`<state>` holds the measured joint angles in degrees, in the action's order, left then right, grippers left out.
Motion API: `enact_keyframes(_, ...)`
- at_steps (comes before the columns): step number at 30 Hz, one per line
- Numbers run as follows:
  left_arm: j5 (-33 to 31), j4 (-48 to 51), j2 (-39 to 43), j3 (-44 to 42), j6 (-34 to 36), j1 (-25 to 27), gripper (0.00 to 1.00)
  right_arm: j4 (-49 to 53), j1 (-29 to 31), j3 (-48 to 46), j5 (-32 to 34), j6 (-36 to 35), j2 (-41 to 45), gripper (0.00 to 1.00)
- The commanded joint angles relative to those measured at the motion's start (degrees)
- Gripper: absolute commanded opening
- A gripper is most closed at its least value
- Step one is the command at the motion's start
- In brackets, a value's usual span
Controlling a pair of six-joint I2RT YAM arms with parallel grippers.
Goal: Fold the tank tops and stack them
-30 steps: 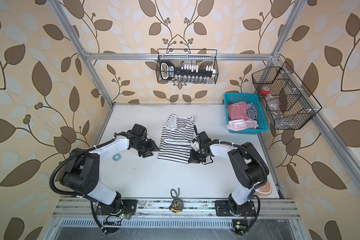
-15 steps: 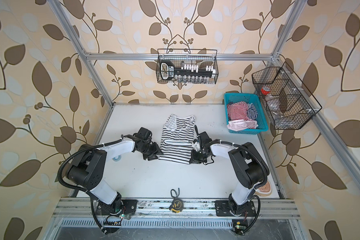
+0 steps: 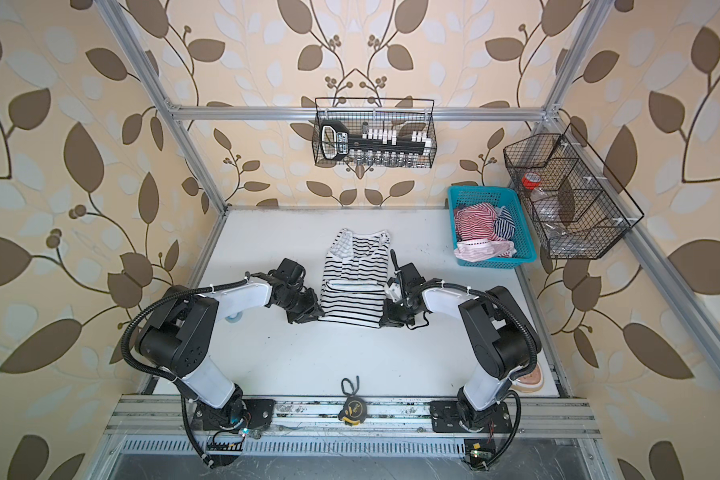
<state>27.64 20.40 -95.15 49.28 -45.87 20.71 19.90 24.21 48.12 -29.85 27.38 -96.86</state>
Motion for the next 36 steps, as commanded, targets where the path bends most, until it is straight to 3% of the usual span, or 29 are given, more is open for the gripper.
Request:
enact_keyframes(1, 0.3, 0.4, 0.7, -1.0, 0.4, 0.6, 0.46, 0.3, -0.2, -1.0, 0.1, -0.4, 1.6, 0.00)
enact_keyframes(6, 0.4, -0.7, 0.7, -1.5, -0.4, 0.8, 0.47, 0.0, -0.2, -1.2, 0.1, -0.1, 1.6, 0.00)
enact_keyframes(9, 1.0, -2.1, 0.3, -1.7, -1.3, 1.2, 0.42, -0.2, -0.1, -1.2, 0.0, 0.0, 1.7, 0.00)
enact_keyframes(11, 1.1, -2.6, 0.0, -1.7, -1.8, 1.5, 0.34, -0.2, -0.2, -1.3, 0.0, 0.0, 1.8, 0.00)
enact_keyframes(16, 1.3, -2.7, 0.2, -2.3, -2.0, 1.8, 0.01, 0.0, -0.1, -1.6, 0.0, -0.1, 2.2, 0.00)
enact_keyframes(24, 0.7, -1.3, 5.0, -5.5, -2.5, 3.5, 0.00, 1.5, 1.2, -4.2, 0.6, -0.1, 6.4, 0.00)
enact_keyframes(36, -2.0, 3.9, 21.2, -11.7, -5.5, 6.2, 0.00, 2.8, 6.5, -12.7, 3.8, 6.5, 20.1, 0.00)
